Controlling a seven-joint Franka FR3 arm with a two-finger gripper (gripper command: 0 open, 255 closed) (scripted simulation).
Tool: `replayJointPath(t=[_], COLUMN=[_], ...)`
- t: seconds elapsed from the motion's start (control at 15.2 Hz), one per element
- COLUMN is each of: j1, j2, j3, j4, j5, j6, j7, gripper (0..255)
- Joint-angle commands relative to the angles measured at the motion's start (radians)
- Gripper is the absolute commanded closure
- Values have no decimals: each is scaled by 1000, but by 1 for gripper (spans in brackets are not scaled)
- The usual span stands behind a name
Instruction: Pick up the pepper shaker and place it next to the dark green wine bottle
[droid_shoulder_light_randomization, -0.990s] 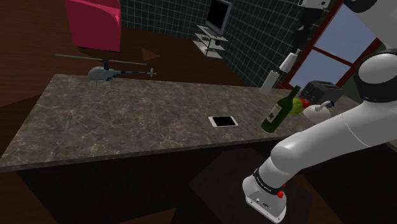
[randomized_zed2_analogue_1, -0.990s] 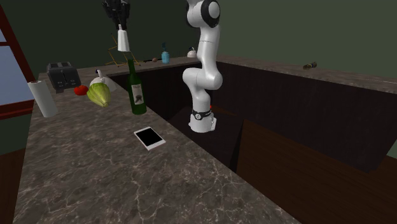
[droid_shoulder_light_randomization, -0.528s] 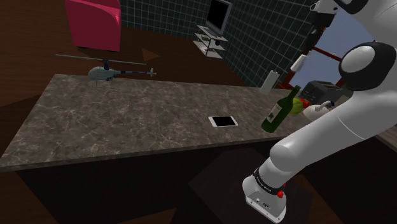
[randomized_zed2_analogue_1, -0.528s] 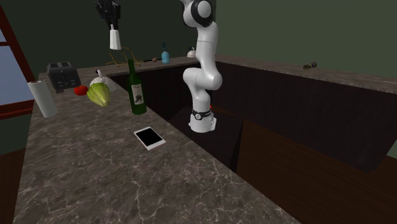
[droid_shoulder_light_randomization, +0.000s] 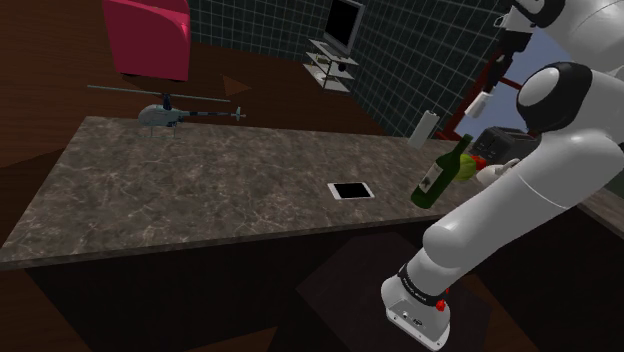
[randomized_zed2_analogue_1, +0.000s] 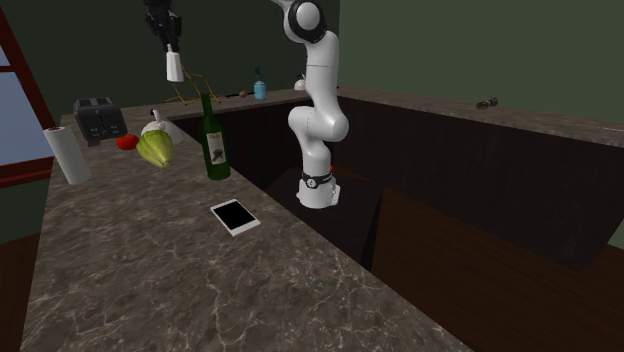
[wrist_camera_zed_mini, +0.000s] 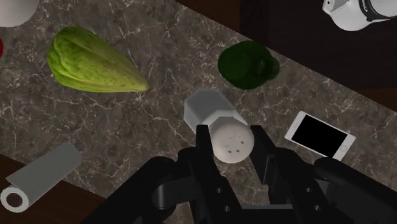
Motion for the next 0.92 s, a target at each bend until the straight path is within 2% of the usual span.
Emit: replayJointPath(t=[0.0, 0.86], j1=[2, 0], j2=[-22, -133], j3=[7, 32], j4=[-49, -331], j5=[-10, -56], j6=[30, 206], j7=[14, 91], gripper=[255, 255])
